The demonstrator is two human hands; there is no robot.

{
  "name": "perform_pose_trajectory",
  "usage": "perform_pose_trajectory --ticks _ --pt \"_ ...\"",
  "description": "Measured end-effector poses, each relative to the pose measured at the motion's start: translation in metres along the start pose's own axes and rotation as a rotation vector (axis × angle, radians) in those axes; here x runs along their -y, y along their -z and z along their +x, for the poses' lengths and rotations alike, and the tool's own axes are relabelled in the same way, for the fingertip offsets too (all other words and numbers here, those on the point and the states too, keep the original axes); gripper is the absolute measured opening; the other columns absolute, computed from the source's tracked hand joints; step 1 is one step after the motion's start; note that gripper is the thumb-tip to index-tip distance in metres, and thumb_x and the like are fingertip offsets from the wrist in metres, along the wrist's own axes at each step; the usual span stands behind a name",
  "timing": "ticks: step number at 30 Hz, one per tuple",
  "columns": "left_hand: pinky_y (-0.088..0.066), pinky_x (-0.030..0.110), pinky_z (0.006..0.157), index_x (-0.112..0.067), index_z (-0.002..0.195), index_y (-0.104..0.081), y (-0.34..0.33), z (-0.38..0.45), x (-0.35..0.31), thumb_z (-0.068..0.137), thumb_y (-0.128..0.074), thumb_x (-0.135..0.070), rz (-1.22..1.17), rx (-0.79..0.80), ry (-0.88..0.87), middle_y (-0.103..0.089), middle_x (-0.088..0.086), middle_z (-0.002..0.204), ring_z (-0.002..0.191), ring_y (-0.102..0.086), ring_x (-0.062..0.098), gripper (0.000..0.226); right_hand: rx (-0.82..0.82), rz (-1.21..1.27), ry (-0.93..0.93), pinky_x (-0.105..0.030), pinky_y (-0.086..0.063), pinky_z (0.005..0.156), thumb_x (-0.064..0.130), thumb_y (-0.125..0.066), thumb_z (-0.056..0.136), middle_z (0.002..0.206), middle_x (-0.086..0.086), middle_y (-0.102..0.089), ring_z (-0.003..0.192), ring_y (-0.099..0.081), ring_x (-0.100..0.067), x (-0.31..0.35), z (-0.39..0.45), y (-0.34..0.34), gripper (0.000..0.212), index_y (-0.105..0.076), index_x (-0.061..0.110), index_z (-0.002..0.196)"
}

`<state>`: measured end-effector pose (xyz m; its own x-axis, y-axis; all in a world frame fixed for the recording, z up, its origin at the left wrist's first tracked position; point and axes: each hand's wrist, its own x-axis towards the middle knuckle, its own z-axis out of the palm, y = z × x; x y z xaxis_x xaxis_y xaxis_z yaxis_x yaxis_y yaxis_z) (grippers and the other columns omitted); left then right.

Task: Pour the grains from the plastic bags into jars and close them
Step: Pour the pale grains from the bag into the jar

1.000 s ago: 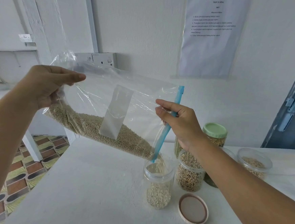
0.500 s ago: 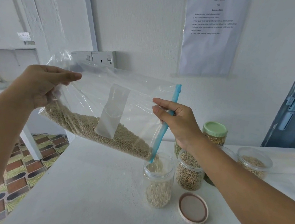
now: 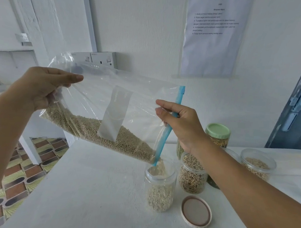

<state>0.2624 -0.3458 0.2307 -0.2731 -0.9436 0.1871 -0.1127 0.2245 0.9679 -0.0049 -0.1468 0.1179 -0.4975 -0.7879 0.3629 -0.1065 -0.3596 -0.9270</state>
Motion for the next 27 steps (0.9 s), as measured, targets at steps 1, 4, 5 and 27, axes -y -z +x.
perform_pose_trajectory --ticks 1,4,5,27 --pt "-0.03 0.012 0.034 -0.024 0.062 -0.08 -0.001 0.0 0.001 0.053 -0.089 -0.033 0.001 0.0 0.004 -0.062 -0.012 0.05 0.043 -0.035 0.003 0.016 0.003 0.003 -0.002 -0.017 -0.051 0.079 0.014 -0.078 0.092 0.113 -0.004 -0.074 0.083 -0.064 0.002 0.0 -0.001 0.0 0.025 -0.079 0.023 0.116" --pt "-0.031 0.013 0.035 -0.019 0.067 -0.08 -0.001 0.002 0.006 0.055 -0.089 -0.033 0.005 0.0 0.012 -0.063 -0.01 0.054 0.048 -0.035 0.005 0.02 0.006 0.006 -0.009 -0.016 -0.051 0.078 0.013 -0.077 0.092 0.116 -0.007 -0.074 0.084 -0.065 0.002 -0.002 -0.003 0.001 0.025 -0.079 0.023 0.116" --pt "-0.031 0.013 0.035 -0.017 0.07 -0.079 -0.001 0.002 0.007 0.056 -0.089 -0.032 0.005 -0.003 0.014 -0.064 -0.007 0.06 0.05 -0.035 0.006 0.023 0.005 0.008 -0.011 -0.016 -0.051 0.077 0.013 -0.077 0.092 0.116 -0.008 -0.074 0.083 -0.065 0.002 -0.002 -0.003 0.0 0.025 -0.079 0.022 0.115" --pt "-0.031 0.016 0.037 -0.025 0.067 -0.082 -0.002 -0.001 0.02 0.038 -0.092 -0.042 -0.007 0.05 -0.004 -0.065 -0.01 0.055 0.052 -0.034 0.009 0.036 -0.009 -0.022 -0.026 -0.017 -0.051 0.077 0.014 -0.077 0.092 0.115 -0.007 -0.072 0.083 -0.063 0.002 -0.008 -0.005 0.003 0.027 -0.078 0.021 0.118"
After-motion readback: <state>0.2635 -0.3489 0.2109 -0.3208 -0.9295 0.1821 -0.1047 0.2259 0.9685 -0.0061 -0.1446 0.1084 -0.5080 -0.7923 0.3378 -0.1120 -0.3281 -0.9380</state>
